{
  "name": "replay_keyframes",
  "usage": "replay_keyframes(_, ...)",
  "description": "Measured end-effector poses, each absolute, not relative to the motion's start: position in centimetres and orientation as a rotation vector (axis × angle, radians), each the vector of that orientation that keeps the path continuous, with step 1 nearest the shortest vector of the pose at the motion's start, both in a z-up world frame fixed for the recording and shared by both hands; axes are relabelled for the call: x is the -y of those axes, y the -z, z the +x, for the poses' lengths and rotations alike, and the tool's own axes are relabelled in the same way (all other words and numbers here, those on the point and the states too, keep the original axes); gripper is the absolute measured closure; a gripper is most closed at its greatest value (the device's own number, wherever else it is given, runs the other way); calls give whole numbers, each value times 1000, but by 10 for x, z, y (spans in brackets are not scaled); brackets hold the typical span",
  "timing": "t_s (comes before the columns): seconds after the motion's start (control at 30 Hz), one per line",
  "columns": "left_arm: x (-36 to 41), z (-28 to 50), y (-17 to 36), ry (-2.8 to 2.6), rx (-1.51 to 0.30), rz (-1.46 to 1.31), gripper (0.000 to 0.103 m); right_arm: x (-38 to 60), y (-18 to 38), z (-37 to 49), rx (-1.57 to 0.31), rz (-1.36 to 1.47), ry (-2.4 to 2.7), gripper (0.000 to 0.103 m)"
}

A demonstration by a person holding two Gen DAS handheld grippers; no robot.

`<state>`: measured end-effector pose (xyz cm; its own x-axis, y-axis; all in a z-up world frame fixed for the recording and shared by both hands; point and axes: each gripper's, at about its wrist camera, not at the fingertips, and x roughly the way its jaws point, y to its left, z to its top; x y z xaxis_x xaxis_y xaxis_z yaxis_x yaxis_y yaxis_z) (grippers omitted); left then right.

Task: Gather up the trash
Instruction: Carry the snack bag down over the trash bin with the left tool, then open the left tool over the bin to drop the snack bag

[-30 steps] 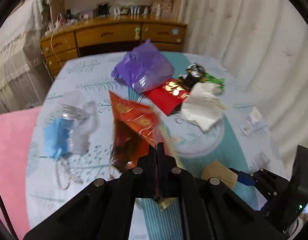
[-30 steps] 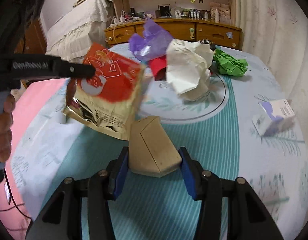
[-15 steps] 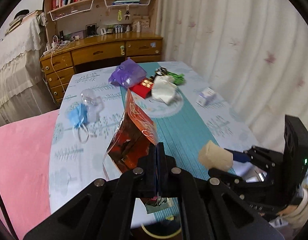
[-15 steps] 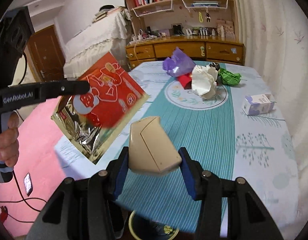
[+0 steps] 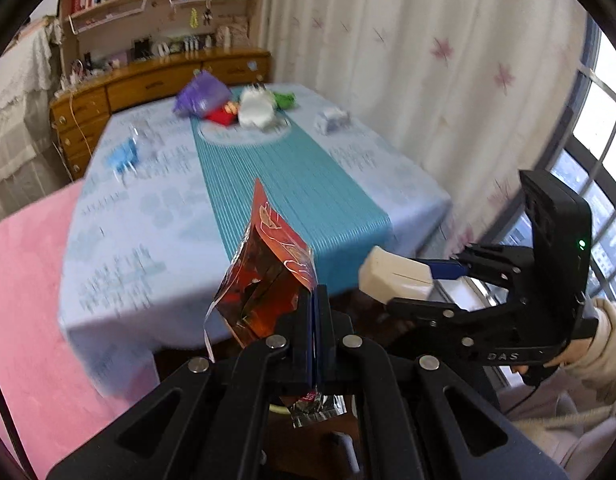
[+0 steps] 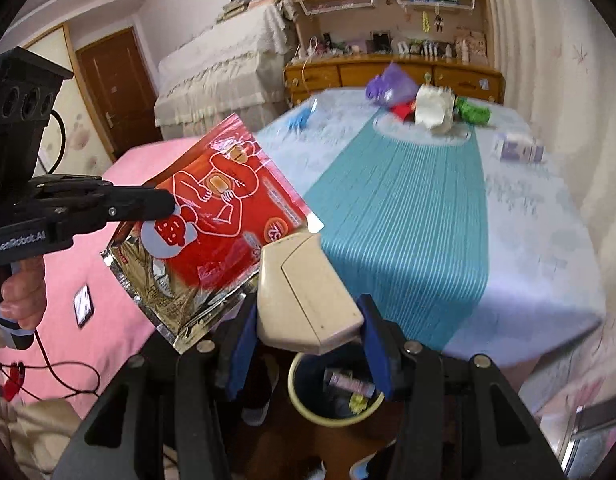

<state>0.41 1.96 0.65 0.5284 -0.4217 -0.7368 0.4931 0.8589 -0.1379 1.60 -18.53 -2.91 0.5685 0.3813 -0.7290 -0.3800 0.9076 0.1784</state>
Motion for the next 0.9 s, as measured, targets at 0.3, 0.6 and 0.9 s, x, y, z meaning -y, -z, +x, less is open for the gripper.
replay_keyframes(0.3, -8, -12, 89, 542, -1042, 97, 103, 186, 120, 12, -1070, 25, -384, 54)
replay_keyframes(0.6, 12, 8, 171, 488, -1137, 197, 103, 213, 189, 52, -1218, 112, -265, 54)
replay_keyframes(0.9, 29, 44, 243, 433, -1175, 212, 103, 221, 253, 78, -1279, 171, -189, 54)
